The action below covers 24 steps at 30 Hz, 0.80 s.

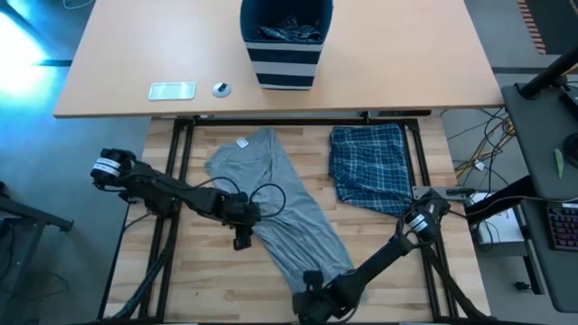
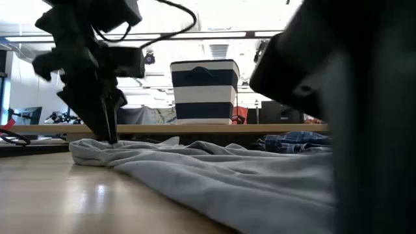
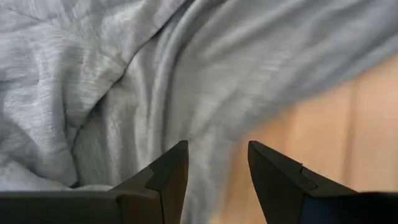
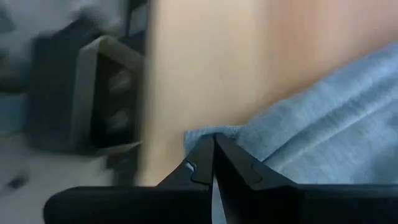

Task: Fold Laundry from Bin
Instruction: Fold the gray shirt

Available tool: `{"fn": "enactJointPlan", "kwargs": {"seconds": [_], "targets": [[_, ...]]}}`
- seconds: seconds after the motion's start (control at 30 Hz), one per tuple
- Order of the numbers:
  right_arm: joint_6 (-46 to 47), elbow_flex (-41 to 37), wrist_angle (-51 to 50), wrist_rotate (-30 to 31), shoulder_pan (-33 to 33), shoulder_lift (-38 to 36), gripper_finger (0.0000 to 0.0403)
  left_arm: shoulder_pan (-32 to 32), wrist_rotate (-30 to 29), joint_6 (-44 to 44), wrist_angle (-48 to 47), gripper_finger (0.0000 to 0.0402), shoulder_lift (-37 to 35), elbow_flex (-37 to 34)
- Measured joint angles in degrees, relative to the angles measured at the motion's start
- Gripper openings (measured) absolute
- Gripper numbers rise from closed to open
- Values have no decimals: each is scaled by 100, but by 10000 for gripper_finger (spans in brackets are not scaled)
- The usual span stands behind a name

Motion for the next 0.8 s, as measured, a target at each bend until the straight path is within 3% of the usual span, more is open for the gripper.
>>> {"fn": "enactJointPlan", "kwargs": {"seconds": [0.17, 0.3, 0.53, 0.8], "targets": [[-13, 0, -41, -627, 276, -62, 9, -2, -42, 142, -32, 151, 164, -4], [-75, 38, -186, -769, 406, -306, 9, -7, 97, 228, -79, 151, 68, 25], [403, 132, -881, -50, 458, -735, 8, -33, 230, 347, -403, 151, -322, 308], [937, 50, -19, -100, 576, -117, 9, -31, -65, 327, -497, 151, -357, 211]]}}
